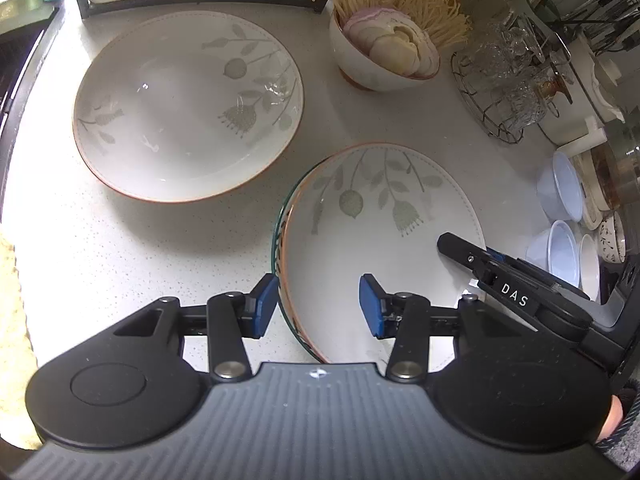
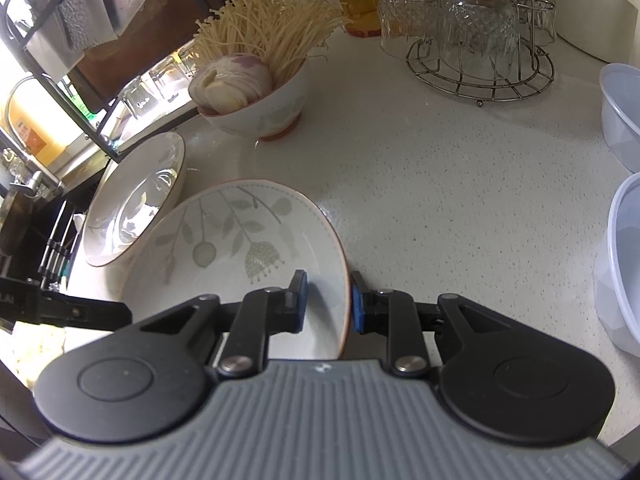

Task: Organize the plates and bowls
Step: 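Lower the plate onto the floral plate and open the left gripper, then move the left gripper to the second white leaf-pattern plate's rim, then close the left gripper on the second white plate's rim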

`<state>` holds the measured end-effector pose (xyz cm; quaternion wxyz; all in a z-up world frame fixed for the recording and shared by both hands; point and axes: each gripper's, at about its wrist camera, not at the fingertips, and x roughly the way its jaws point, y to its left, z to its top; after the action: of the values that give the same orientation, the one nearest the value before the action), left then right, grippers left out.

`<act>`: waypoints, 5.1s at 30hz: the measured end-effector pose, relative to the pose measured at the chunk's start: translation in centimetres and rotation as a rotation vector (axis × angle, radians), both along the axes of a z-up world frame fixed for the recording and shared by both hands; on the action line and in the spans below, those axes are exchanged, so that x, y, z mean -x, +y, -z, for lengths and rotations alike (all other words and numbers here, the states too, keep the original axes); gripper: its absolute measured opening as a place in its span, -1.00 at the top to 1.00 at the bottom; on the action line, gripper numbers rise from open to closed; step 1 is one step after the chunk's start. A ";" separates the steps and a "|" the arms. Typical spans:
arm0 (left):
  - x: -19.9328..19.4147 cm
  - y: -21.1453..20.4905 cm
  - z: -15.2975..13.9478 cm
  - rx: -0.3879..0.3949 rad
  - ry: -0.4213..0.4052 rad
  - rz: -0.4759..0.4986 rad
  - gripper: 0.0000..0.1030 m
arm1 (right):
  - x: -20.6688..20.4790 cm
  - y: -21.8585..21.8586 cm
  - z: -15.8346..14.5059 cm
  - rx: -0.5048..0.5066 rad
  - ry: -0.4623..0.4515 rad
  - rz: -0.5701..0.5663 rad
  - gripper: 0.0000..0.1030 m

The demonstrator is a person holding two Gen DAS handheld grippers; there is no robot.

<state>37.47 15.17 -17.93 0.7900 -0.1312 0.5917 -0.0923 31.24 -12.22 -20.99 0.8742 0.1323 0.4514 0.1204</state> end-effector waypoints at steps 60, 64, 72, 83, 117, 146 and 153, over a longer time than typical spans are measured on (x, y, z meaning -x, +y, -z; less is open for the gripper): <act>9.2 7.2 -14.0 -0.082 -0.335 -0.269 -0.13 | 3.4 6.6 -15.7 0.055 -0.169 -0.218 0.32; 8.7 8.7 -13.7 -0.058 -0.336 -0.271 -0.13 | 2.9 7.7 -15.9 0.065 -0.172 -0.196 0.32; 7.2 11.3 -11.9 -0.019 -0.323 -0.274 -0.18 | 1.2 8.9 -15.2 0.054 -0.155 -0.137 0.32; 3.3 14.7 -8.4 0.014 -0.279 -0.294 -0.21 | -2.9 9.3 -13.6 0.035 -0.112 -0.061 0.32; -9.1 19.1 1.9 0.023 -0.121 -0.116 -0.19 | -12.5 16.5 -3.8 0.010 0.147 -0.036 -0.20; -11.0 19.2 3.7 0.051 -0.132 0.018 0.73 | -12.2 17.4 -1.9 0.036 0.180 0.009 0.65; -9.7 19.3 0.4 0.061 -0.167 -0.003 0.73 | -10.7 16.7 -5.0 0.009 0.112 0.015 0.68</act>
<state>47.14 34.51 -18.37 0.8324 -0.1480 0.5205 -0.1197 41.98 4.50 -16.02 0.8490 0.1383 0.4992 0.1042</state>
